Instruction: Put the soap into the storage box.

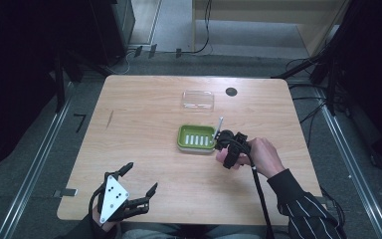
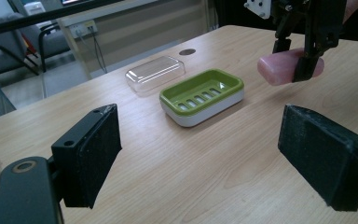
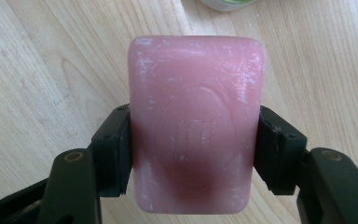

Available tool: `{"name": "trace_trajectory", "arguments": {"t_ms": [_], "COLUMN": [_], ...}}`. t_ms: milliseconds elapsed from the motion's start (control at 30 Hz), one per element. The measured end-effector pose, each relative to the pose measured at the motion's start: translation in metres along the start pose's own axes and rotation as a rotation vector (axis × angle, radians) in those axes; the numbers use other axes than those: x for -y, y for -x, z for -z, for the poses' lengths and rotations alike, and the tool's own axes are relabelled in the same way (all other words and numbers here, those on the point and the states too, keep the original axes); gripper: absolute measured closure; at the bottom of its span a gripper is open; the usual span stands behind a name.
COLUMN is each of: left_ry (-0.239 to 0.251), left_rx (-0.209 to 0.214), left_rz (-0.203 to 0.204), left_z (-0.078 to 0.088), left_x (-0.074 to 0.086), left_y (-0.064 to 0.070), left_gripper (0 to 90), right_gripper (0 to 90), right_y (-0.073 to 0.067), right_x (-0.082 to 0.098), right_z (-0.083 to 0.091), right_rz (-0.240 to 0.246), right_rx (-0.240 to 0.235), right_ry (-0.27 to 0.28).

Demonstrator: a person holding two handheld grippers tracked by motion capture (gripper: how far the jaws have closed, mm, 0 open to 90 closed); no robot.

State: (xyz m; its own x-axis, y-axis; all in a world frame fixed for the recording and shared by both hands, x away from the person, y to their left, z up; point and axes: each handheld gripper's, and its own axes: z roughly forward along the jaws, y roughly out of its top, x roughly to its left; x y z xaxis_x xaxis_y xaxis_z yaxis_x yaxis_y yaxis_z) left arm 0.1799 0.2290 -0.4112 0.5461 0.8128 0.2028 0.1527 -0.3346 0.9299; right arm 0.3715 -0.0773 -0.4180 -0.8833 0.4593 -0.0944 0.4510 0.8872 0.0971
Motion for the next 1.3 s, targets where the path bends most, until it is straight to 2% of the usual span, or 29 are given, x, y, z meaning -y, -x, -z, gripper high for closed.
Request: {"name": "trace_trajectory", "arguments": {"t_ms": [533, 967, 1300], "left_ry": [0.000, 0.002, 0.002], "left_rx": [0.001, 0.000, 0.000], "left_rz": [0.001, 0.001, 0.002], "left_z": [0.000, 0.000, 0.000], "left_x": [0.000, 0.000, 0.000], "left_y": [0.000, 0.000, 0.000], "left_gripper": [13.6, 13.7, 13.7], "right_gripper": [38.8, 38.8, 38.8], "right_y": [0.009, 0.016, 0.018], "right_x": [-0.006, -0.015, -0.023], "right_z": [0.012, 0.023, 0.027], "right_rz": [0.010, 0.047, 0.056], "right_rx": [0.018, 0.037, 0.041], "right_ry": [0.036, 0.050, 0.059]}}
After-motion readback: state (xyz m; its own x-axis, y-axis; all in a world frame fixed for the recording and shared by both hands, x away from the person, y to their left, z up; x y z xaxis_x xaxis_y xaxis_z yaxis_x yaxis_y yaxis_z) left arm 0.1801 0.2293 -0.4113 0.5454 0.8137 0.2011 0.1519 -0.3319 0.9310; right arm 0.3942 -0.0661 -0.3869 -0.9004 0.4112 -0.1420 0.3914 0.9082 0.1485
